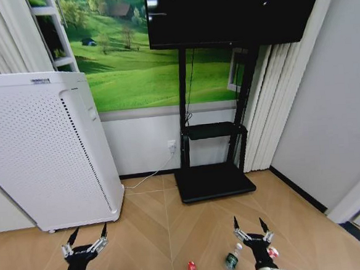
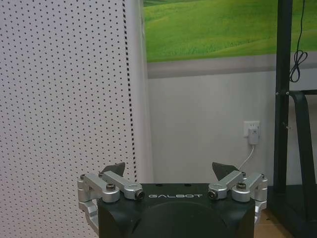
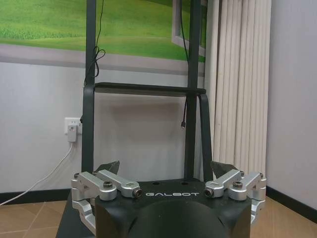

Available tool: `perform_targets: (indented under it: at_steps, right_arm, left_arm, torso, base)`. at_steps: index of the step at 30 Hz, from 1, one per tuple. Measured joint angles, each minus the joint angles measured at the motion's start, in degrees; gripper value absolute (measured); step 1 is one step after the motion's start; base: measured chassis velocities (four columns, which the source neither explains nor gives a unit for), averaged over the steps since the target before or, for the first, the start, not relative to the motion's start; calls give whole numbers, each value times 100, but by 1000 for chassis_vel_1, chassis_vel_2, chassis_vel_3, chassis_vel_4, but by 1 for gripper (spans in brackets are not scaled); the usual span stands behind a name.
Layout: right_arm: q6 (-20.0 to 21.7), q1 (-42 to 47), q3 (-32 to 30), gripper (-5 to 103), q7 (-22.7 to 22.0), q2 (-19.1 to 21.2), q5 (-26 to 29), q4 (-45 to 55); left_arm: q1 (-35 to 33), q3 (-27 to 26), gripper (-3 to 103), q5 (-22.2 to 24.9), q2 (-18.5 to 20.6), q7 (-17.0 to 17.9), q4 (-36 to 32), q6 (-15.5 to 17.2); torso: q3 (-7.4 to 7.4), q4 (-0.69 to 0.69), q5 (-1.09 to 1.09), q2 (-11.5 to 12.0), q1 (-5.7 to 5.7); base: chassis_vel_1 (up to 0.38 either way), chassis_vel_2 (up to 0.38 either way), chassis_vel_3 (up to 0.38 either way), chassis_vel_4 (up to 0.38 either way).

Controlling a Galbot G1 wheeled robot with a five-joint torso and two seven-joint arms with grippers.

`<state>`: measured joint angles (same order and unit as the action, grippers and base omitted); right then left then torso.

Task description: Pick up the trash bin and place the garbage on the floor into it.

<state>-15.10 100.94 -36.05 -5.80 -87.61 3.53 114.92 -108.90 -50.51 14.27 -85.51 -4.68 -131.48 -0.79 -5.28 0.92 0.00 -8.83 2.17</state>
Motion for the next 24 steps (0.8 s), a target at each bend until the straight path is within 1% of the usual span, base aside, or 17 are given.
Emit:
perform_targets:
  at_steps: [3,4,6,7,8,15,20,23,24]
  right_arm:
    - [0,-9,17,100,0,1,5,-1]
    - [-3,-17,22,100,0,4,19,-2]
    - [-3,-17,22,100,0,4,19,-2]
    - [-25,-27,22,100,-12,14,23,-23]
    - [-38,-28,19,100,-23,24,24,-40]
    - [-44,-59,26,100,-60,39,35,-61]
    - [-44,-60,26,100,-74,41,39,-69]
    - [-44,-97,8,100,-116,62,149,-76]
    - [-44,-129,-13,100,-125,77,197,-98]
  left_arm:
    - [12,1,99,-11,-10,40,4,17]
    - [18,12,96,-15,-19,85,5,46]
    - [18,12,96,-15,-19,85,5,46]
    - [18,20,100,-16,-25,110,11,65]
    - [18,22,100,-21,-31,125,15,69]
    - [30,6,100,11,-42,261,30,105]
    - [32,-35,100,25,-31,272,19,72]
    - [-219,-275,100,-203,55,224,-68,115]
    - [-383,-425,100,-244,96,217,-126,237]
  torso:
    - [48,0,0,59,-10]
    - [83,0,0,101,-18]
    - [83,0,0,101,-18]
    - [114,0,0,138,-24]
    - [138,0,0,170,-31]
    - [284,0,0,342,-57]
    - [319,0,0,380,-60]
    - [325,1,-1,384,-60]
    - [324,1,-1,384,-60]
  base:
    - [0,0,0,0]
    - [0,0,0,0]
    - [0,0,0,0]
    - [0,0,0,0]
    - [0,0,0,0]
    - [0,0,0,0]
    - [0,0,0,0]
    - [0,0,0,0]
    - [0,0,0,0]
